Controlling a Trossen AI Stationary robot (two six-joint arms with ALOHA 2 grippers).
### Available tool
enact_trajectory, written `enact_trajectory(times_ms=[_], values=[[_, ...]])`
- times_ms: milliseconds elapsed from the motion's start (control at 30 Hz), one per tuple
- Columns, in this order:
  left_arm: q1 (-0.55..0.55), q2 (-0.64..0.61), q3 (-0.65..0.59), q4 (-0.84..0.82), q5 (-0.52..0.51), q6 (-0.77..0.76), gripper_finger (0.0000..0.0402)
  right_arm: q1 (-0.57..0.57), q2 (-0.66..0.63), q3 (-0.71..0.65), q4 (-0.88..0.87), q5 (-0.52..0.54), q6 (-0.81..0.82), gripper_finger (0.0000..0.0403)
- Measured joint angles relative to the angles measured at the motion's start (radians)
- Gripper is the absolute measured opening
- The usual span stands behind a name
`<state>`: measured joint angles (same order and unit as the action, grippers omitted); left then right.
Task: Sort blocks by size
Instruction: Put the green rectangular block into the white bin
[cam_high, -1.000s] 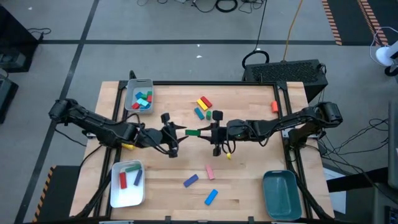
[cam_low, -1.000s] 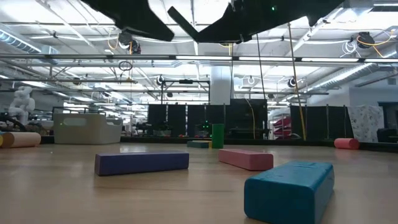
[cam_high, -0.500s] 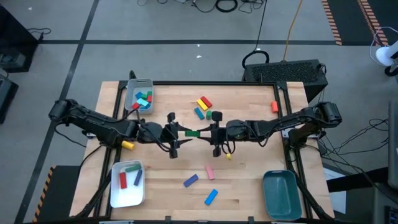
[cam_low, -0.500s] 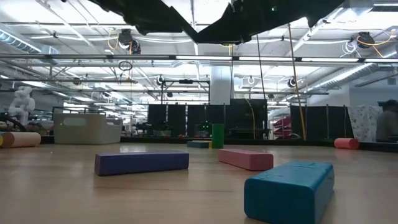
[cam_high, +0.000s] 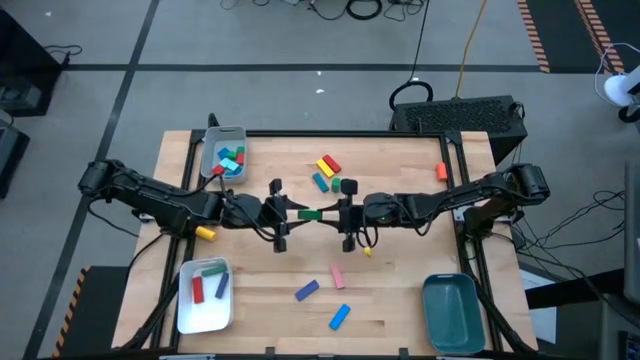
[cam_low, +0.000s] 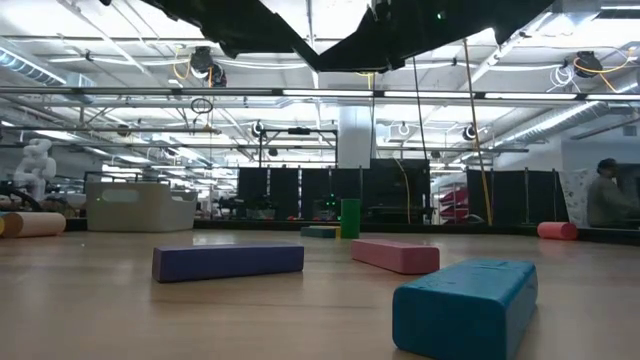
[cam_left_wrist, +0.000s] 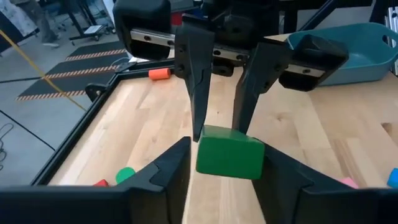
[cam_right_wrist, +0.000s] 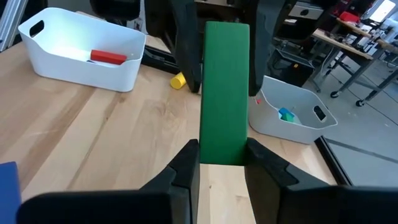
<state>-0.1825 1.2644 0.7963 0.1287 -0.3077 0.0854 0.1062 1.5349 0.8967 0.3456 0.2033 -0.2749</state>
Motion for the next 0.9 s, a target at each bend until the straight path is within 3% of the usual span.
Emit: enact_trajectory(times_ms=[167, 600, 733, 900], values=[[0.0, 0.0, 0.0, -0.002, 0.002, 0.002, 0.0107, 0.0, 0.0, 0.0, -0.001, -0.001, 0.002, 0.008], [-0.001, -0.001, 0.0, -0.027, -0.011, -0.028, 0.0107, -0.016, 0.0, 0.0, -0.003, 0.004, 0.12, 0.0153], [-0.001, -0.022, 0.0, -0.108, -0.043, -0.081, 0.0107, -0.035, 0.0, 0.0, -0.038, 0.013, 0.145, 0.0172], [-0.001, -0.073, 0.0, -0.248, -0.072, -0.195, 0.0107, -0.06, 0.0, 0.0, -0.097, 0.107, 0.196, 0.0176]])
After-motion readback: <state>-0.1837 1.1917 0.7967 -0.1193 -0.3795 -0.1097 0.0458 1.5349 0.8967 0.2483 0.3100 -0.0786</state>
